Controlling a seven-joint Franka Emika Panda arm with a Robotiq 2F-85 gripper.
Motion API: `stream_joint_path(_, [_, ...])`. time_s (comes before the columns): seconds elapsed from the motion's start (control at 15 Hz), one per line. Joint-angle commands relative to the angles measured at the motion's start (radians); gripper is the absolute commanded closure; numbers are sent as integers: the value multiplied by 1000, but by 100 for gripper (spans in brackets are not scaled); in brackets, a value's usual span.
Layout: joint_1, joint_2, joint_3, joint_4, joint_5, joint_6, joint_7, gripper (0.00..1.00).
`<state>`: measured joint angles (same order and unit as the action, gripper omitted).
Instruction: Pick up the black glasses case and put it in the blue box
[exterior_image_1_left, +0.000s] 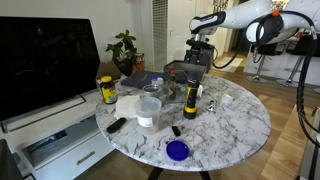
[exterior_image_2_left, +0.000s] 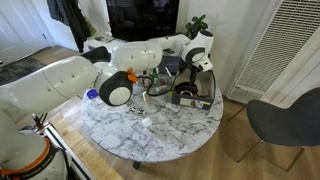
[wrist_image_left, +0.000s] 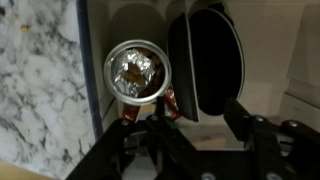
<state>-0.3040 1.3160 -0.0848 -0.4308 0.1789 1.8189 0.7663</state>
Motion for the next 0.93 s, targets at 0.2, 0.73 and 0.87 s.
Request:
stream_joint_path(0.2, [-6, -28, -46, -8, -138, 80, -286, 0])
stream_joint_path(0.73, [-1, -26, -35, -22, -146, 195, -396, 0])
stream_joint_path(0.87, [-1, -28, -35, -22, -146, 195, -396, 0])
